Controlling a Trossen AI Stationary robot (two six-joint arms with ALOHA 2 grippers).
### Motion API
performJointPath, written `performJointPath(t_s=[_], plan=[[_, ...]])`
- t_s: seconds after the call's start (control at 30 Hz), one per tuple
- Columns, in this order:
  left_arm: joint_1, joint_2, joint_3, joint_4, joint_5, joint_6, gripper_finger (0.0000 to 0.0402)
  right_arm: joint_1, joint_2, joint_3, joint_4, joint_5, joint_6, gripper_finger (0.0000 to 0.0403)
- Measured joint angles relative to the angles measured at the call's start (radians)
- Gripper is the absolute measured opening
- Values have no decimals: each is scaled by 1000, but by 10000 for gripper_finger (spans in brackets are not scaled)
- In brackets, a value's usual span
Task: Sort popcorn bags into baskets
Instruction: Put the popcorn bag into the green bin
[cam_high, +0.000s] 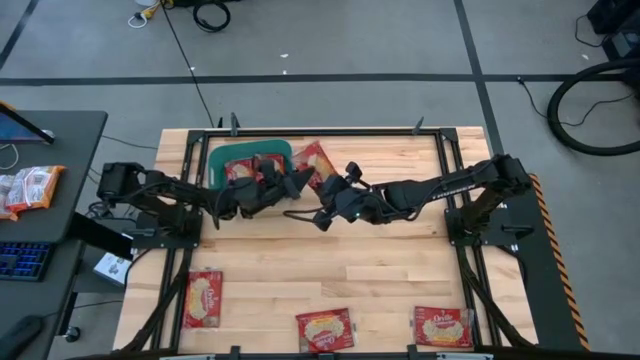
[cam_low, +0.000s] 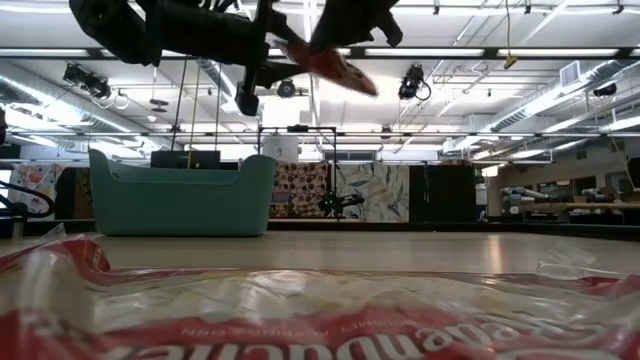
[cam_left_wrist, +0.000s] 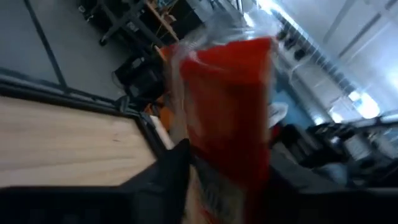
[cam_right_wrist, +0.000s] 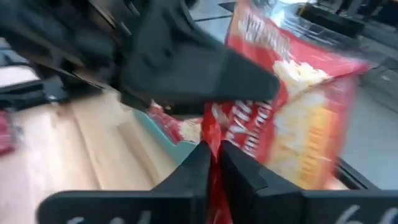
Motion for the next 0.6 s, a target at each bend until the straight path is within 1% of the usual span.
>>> performJointPath(t_s=[0.07, 0.13, 0.2, 0.27, 0.37, 0.43, 0.47, 0.53, 0.6], plan=[[3, -8, 0, -29, 25, 27, 95, 2, 0, 1, 24, -35, 5, 70], [20, -26, 0, -76, 65, 28, 41, 4, 0, 1, 32, -68, 50, 98], [42, -62, 0, -154, 95, 9, 35, 4, -4, 1, 35, -107, 114, 126], [68, -115, 0, -262, 100, 6, 35, 5, -19, 1, 38, -139, 175, 151], [126, -245, -1, -473, 133, 6, 35, 11, -59, 1, 36, -177, 223, 181], [186, -357, 1, -657, 202, 6, 35, 20, -87, 1, 32, -204, 210, 195], [221, -414, 4, -784, 234, -1, 35, 23, -101, 1, 31, -205, 198, 200], [292, -506, 35, -1088, 270, -52, 35, 30, -122, 2, 21, -172, 180, 206], [363, -572, 73, -1415, 288, -112, 35, 32, -129, 2, 10, -108, 176, 207]])
